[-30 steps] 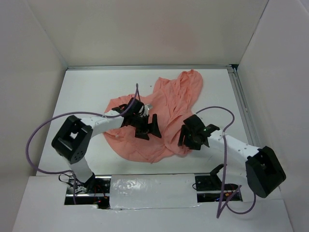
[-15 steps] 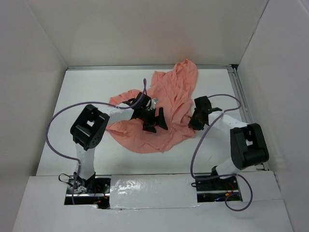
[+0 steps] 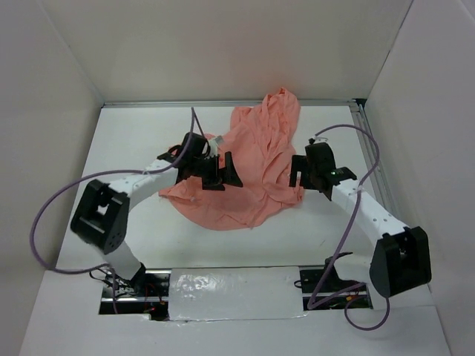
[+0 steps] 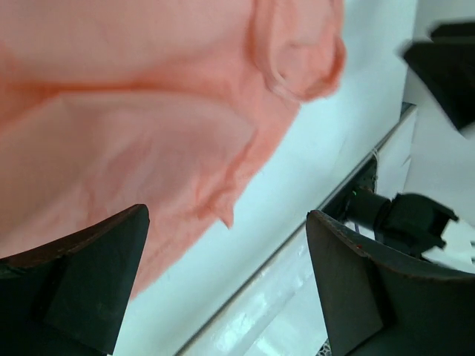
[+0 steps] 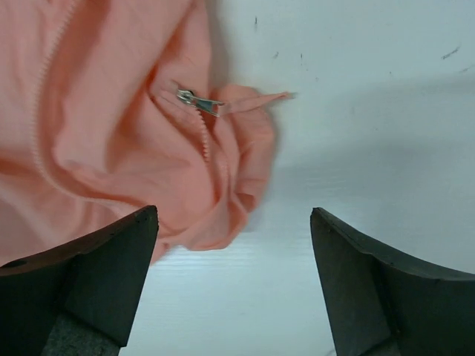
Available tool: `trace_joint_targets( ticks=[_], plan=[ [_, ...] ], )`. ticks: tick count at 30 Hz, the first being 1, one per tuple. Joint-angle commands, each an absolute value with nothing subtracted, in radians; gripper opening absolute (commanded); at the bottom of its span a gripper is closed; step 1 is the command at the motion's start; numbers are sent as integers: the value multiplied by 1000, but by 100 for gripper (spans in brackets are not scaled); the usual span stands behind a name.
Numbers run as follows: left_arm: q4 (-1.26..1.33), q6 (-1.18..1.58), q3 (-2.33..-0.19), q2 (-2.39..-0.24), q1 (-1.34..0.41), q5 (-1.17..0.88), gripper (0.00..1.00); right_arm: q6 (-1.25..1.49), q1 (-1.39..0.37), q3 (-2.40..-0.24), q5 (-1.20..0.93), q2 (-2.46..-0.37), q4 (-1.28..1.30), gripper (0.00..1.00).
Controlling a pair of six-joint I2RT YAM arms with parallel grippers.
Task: Zip up the jacket
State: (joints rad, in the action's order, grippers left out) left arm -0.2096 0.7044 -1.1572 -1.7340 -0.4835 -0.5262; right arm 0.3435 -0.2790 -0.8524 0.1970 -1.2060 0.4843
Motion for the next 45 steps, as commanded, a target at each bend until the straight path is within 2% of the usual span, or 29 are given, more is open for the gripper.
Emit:
trace_joint_targets(
  ticks=[1,4,5,16,17,21,22,23,29,30,32,40,42,45],
  plan=[
    [-226,654,-1086,-1548,-476,-509,99,102,-278,-862,171,-1284,427,91],
    [-225,626,-1019,-1468,-477,-491,99,-50,-281,-916,86,-1362,376,91],
    [-225,617,-997,-1432,-477,-489,99,-96,-278,-939,15,-1383,367,100],
    [-190,598,-942,-1384,-456,-502,99,-285,-226,-1088,-38,-1672,410,100],
    [-183,597,-939,-1384,-453,-508,99,-294,-218,-1106,-52,-1681,417,97],
    [-184,600,-940,-1396,-449,-502,99,-324,-213,-1135,-130,-1701,442,73],
    [-181,600,-940,-1402,-448,-505,99,-327,-210,-1134,-162,-1701,442,58],
    [-179,600,-940,-1404,-449,-508,99,-331,-207,-1134,-178,-1701,445,50],
    [-170,603,-939,-1408,-448,-515,99,-304,-173,-1131,-242,-1680,460,29],
    [-172,601,-939,-1408,-448,-514,99,-295,-172,-1134,-238,-1671,466,16],
    [-175,607,-937,-1405,-448,-508,99,-262,-175,-1137,-224,-1654,468,0],
    [-149,620,-919,-1378,-451,-543,99,49,-230,-1078,-78,-1504,520,0],
    [-147,624,-920,-1371,-457,-548,99,243,-245,-1059,56,-1442,599,0],
    [-129,624,-928,-1373,-479,-558,99,541,-245,-970,103,-1350,710,0]
  ],
)
